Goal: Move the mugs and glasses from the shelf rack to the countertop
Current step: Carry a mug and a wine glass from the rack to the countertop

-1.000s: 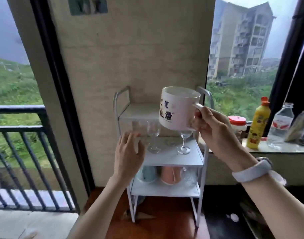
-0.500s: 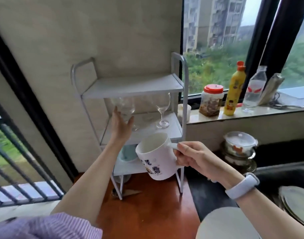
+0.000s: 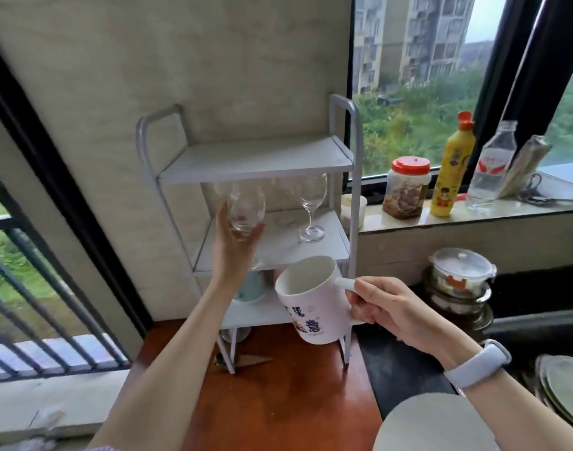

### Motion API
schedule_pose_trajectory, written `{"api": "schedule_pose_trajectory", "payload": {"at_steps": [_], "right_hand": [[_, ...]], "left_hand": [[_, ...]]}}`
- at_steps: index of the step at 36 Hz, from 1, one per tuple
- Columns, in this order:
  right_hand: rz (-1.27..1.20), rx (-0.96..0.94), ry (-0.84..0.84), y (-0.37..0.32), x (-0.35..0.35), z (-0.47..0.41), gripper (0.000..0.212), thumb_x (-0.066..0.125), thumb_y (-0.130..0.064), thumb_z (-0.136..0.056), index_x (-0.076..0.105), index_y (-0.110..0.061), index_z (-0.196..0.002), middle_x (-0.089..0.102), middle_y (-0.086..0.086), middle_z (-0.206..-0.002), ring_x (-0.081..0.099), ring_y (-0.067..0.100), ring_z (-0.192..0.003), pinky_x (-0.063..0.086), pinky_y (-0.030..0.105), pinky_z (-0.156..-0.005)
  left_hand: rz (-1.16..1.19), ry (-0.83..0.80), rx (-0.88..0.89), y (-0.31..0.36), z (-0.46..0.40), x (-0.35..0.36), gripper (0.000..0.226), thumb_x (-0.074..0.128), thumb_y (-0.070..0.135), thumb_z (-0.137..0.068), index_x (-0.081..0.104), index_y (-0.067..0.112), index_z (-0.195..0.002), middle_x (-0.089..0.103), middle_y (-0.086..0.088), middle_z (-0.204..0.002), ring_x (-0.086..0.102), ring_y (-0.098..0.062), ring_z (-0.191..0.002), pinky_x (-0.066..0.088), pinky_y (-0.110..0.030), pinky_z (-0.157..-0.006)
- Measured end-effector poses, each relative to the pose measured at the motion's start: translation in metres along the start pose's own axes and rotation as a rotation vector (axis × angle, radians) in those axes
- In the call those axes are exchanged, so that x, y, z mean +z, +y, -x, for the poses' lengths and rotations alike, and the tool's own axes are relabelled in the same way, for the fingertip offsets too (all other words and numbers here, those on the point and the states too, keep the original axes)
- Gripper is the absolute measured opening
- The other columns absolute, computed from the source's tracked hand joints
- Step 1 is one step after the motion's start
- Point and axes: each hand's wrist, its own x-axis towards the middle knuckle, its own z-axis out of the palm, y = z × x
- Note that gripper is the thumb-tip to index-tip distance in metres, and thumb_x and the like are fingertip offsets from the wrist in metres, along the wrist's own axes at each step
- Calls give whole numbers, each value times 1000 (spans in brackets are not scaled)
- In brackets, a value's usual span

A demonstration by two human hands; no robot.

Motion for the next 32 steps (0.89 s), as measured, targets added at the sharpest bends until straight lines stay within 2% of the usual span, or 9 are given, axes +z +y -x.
{"api": "schedule_pose_trajectory", "payload": {"at_steps": [5,8,14,18,21,23,26,28,32], "right_hand": [[-79,36,72,15,3,22,36,48,-26,-87,57,-18,-53,39,-8,-53,30,11,-51,25,30,-58],[-95,67,139,26,4,41,33,55,-24,-83,54,-17,-50,41,-6,-53,30,13,-51,21,36,-61],[-53,130,294,42,3,91,39,49,-19,-85,55,-16,-46,41,-7,-51,32,9,-46,24,37,-63],[6,166,423,45,-7,134,52,41,-9,-92,53,-18,-42,40,-1,-55,32,10,-46,24,37,-61],[7,183,517,47,-21,173,46,45,-14,-92,52,-16,-46,31,8,-62,28,13,-49,22,32,-57],[-9,192,594,46,-34,203,41,47,-16,-91,52,-15,-51,30,7,-62,28,12,-48,23,26,-52],[-9,194,710,42,-54,255,34,48,-15,-91,51,-10,-58,27,6,-61,26,11,-48,20,25,-50],[-12,178,802,39,-69,294,32,48,-15,-91,51,-10,-60,29,7,-61,26,11,-50,19,27,-53],[-46,119,1010,30,-104,380,37,46,-14,-91,51,-12,-54,27,0,-50,23,11,-47,12,33,-55]], "left_hand": [[35,-80,39,5,43,-30,65,66,21,-81,27,37,-129,58,2,-98,62,0,-71,54,-19,-65],[44,-89,6,3,69,-42,70,65,23,-82,24,29,-140,58,13,-90,59,4,-66,50,-13,-61],[79,-275,-34,12,130,-33,61,65,44,-77,29,57,-124,64,18,-90,60,-3,-64,51,-21,-54],[107,-389,-71,16,169,-1,73,62,58,-69,33,34,-132,65,11,-102,64,-10,-73,53,-27,-64],[109,-456,-41,28,192,31,65,61,57,-70,34,45,-127,66,17,-94,66,-5,-70,55,-23,-63],[122,-511,-21,40,205,57,62,62,53,-71,31,50,-125,67,17,-91,66,1,-73,54,-18,-66],[164,-593,-5,63,226,104,61,66,35,-78,35,37,-131,66,4,-86,63,10,-73,46,-5,-64],[197,-668,13,84,244,140,59,67,30,-80,35,36,-130,65,15,-93,62,13,-80,43,-1,-64],[225,-808,87,138,294,218,61,65,31,-81,35,27,-135,70,3,-92,66,-18,-78,52,-26,-71]]}}
